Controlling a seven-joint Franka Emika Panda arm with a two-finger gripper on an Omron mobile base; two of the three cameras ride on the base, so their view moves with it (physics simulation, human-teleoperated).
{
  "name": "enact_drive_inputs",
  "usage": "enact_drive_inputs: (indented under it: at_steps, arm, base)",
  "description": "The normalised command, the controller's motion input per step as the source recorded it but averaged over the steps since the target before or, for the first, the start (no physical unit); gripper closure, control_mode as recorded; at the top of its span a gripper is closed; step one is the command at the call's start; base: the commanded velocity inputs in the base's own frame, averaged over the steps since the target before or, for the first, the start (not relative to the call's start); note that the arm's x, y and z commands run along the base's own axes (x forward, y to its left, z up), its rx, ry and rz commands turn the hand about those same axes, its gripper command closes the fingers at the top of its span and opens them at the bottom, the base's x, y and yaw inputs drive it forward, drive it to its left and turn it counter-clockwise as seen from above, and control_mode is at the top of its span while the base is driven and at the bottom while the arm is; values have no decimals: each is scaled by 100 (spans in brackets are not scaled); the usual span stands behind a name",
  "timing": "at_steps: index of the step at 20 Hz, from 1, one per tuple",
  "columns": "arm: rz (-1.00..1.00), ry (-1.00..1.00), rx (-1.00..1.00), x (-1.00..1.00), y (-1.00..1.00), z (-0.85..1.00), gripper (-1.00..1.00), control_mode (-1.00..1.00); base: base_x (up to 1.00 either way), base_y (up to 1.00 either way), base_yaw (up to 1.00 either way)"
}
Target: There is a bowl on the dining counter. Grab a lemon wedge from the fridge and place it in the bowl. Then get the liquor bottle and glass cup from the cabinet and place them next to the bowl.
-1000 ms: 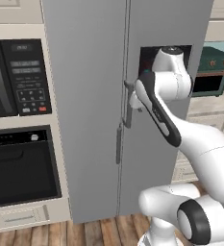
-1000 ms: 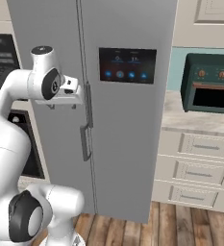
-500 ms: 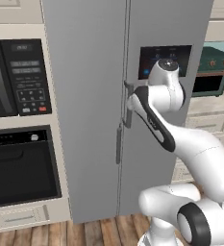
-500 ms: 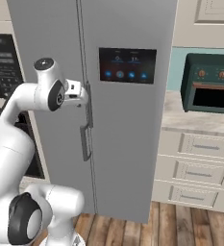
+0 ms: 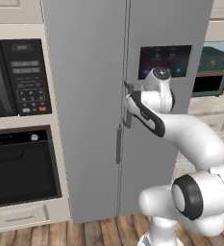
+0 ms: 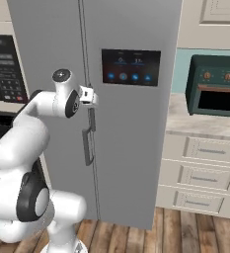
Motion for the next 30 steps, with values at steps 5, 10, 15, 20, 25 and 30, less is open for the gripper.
enact_drive_inputs:
  at_steps: [5, 10, 15, 20, 25, 30]
  arm:
    - [-2, -1, 0, 62, 0, -13, -100, -100]
    - [0, 0, 0, 57, 0, -7, -100, -100]
    - [0, 0, 0, 54, 3, -19, -100, -100]
    - [0, 0, 0, 44, 0, -23, -100, -100]
    - [0, 0, 0, 43, 0, -30, -100, -100]
    - [0, 0, 0, 46, 0, -30, -100, -100]
  base:
    - [0, 0, 0]
    - [0, 0, 0]
    - [0, 0, 0]
    - [0, 0, 0]
    - [0, 0, 0]
    - [0, 0, 0]
